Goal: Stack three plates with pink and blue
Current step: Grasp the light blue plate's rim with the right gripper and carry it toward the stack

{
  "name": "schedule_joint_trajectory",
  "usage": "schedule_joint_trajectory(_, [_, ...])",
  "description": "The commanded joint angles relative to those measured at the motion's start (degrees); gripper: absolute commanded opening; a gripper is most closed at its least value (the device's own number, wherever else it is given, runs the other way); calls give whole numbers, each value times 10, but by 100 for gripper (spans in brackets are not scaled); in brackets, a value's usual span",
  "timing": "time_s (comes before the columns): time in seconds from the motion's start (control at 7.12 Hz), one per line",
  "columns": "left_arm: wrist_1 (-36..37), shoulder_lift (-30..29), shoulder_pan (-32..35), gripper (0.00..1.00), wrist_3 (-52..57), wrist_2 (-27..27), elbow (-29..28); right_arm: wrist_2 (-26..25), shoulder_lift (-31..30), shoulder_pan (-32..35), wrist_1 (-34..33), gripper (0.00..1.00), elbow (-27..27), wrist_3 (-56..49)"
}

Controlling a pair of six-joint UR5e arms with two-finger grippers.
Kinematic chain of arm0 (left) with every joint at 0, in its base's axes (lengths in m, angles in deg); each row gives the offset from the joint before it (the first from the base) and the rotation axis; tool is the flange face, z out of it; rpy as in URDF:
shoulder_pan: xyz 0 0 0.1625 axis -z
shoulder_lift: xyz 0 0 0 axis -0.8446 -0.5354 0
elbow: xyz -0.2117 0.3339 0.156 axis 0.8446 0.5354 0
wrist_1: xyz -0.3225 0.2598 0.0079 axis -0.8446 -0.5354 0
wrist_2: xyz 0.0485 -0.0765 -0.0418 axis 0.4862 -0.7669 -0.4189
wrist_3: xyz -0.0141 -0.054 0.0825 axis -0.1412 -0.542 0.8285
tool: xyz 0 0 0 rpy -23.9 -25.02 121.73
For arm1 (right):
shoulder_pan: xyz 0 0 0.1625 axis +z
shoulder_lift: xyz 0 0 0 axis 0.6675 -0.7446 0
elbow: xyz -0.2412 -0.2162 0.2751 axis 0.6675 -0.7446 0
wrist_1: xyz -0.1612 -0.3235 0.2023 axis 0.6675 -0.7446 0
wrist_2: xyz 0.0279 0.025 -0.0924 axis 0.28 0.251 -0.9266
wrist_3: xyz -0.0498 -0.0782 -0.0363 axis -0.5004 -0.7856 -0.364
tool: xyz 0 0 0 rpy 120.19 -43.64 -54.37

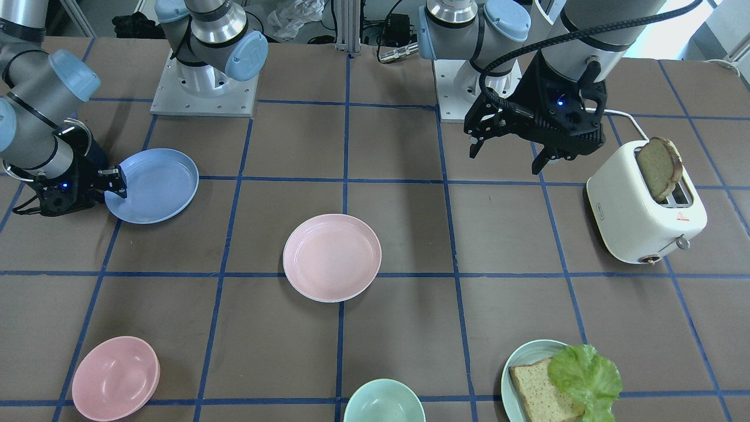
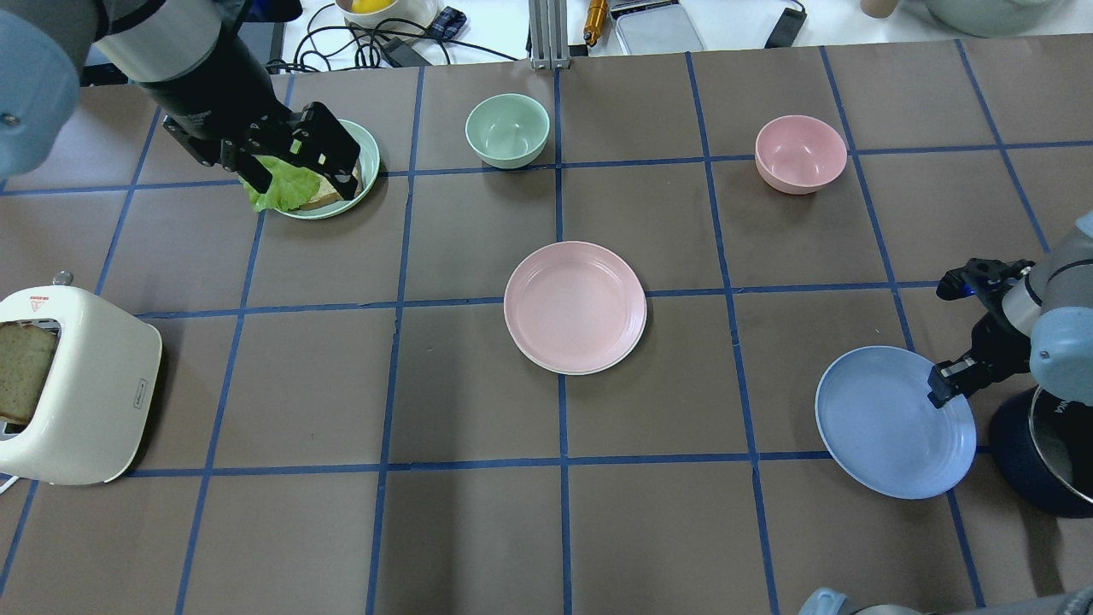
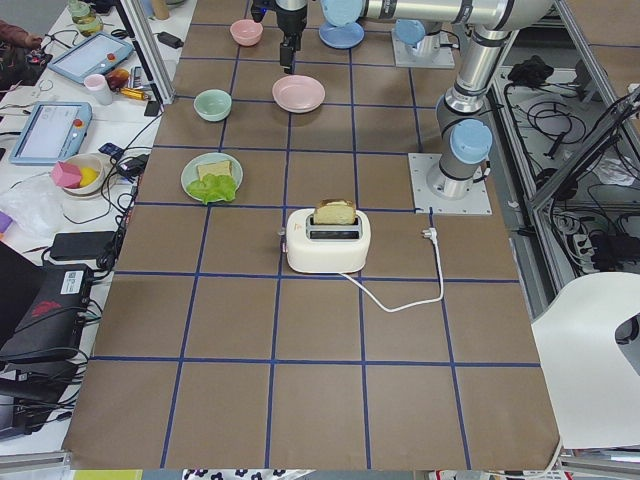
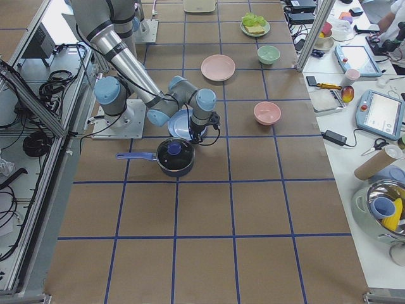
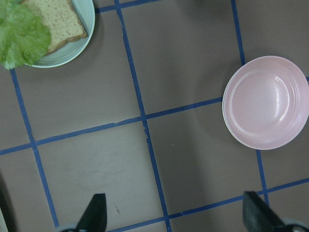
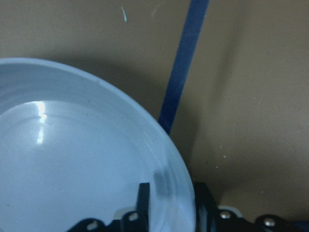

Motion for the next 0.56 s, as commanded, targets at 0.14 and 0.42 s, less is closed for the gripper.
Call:
schedule_joint_trajectory(0.14, [11, 23, -2, 100, 21, 81, 18, 9, -6, 0, 7, 0, -3, 3])
schedule_joint_trajectory(0.42, [4, 32, -2, 100, 11, 76, 26, 105, -32, 5, 39, 0, -23, 10])
